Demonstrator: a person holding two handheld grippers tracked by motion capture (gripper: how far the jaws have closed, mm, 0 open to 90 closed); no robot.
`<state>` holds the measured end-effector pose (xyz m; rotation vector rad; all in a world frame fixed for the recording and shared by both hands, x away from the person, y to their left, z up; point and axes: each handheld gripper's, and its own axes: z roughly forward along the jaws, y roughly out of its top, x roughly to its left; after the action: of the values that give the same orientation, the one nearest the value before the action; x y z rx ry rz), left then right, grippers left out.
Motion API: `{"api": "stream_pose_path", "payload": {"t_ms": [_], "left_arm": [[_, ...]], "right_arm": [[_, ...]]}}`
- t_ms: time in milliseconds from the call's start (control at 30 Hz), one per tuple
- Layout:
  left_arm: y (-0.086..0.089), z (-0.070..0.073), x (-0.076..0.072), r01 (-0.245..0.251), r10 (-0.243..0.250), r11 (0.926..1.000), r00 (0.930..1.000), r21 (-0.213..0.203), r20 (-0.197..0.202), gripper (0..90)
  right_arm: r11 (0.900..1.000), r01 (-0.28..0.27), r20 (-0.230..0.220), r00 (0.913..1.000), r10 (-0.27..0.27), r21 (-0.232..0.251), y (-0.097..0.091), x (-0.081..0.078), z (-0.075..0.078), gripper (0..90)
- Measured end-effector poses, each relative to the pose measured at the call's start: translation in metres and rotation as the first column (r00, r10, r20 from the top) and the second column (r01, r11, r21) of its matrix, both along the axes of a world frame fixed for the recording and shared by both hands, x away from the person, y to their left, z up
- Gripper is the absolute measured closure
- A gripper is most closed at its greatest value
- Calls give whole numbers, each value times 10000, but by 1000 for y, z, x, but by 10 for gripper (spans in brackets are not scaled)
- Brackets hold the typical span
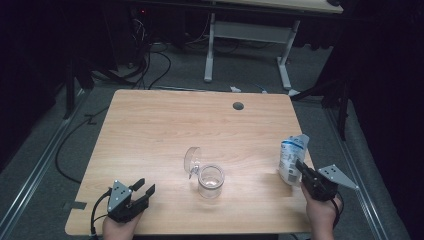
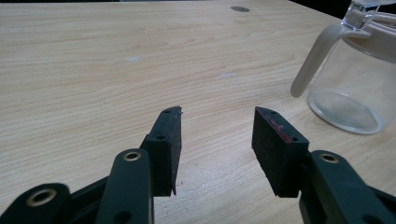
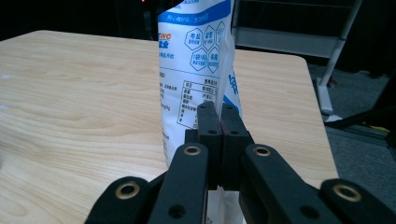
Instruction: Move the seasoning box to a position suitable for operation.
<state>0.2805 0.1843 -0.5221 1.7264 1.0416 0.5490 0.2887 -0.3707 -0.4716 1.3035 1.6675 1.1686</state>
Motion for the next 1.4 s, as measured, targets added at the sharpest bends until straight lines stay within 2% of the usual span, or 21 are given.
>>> {"api": "stream_pose_path", "payload": {"t_ms": [167, 367, 400, 467, 500, 567, 700, 733, 800, 967, 1200, 1267, 1400], "left_arm": [[-2, 1, 0, 93, -93, 9999, 9999, -61, 81, 531], [-9, 1, 4, 469, -468, 9988, 9989, -117, 11, 532], [-10, 2, 4, 552, -551, 9984, 9985, -130, 21, 533], [-12, 3, 5, 670, -668, 9976, 9977, -165, 94, 534], [-14, 4, 7, 827, -824, 9965, 9963, -83, 242, 534], [-15, 4, 8, 911, -909, 9958, 9956, -92, 246, 534], [-19, 1, 13, 1212, -1208, 9923, 9926, -262, 133, 534], [-22, 2, 13, 1347, -1341, 9902, 9908, -360, 196, 534], [-25, 3, 14, 1470, -1460, 9882, 9890, -425, 258, 534], [-30, 1, 18, 1649, -1641, 9855, 9862, -406, 231, 533], [-35, 0, 20, 1611, -1604, 9864, 9868, -320, 245, 532], [-36, 1, 21, 1555, -1549, 9873, 9877, -323, 213, 530], [-34, 2, 20, 1511, -1504, 9874, 9885, -469, 175, 530]], "right_arm": [[9997, -247, 7, 9997, 247, 65, 6, -1, 1, 899], [9977, -627, -34, 9980, 628, 248, 20, -2, 4, 899], [9968, -757, -117, 9970, 761, 264, 29, -3, 5, 899], [9965, -815, -153, 9965, 818, 210, 32, -3, 6, 900], [9951, -971, -213, 9950, 975, 185, 41, -3, 7, 900], [9935, -1122, -285, 9932, 1127, 185, 48, -4, 8, 900], [9913, -1309, -609, 9895, 1314, 125, 60, -3, 11, 900], [9900, -1411, -886, 9861, 1403, -30, 68, -1, 13, 900], [9890, -1463, -1098, 9836, 1433, -205, 75, 0, 14, 899], [9870, -1551, -1480, 9780, 1473, -423, 85, 3, 17, 899], [9797, -1875, -2038, 9642, 1697, -710, 89, 5, 28, 899], [9722, -2174, -2361, 9526, 1920, -867, 90, 8, 33, 899], [9646, -2462, -2754, 9376, 2123, -946, 89, 11, 37, 899]]}}
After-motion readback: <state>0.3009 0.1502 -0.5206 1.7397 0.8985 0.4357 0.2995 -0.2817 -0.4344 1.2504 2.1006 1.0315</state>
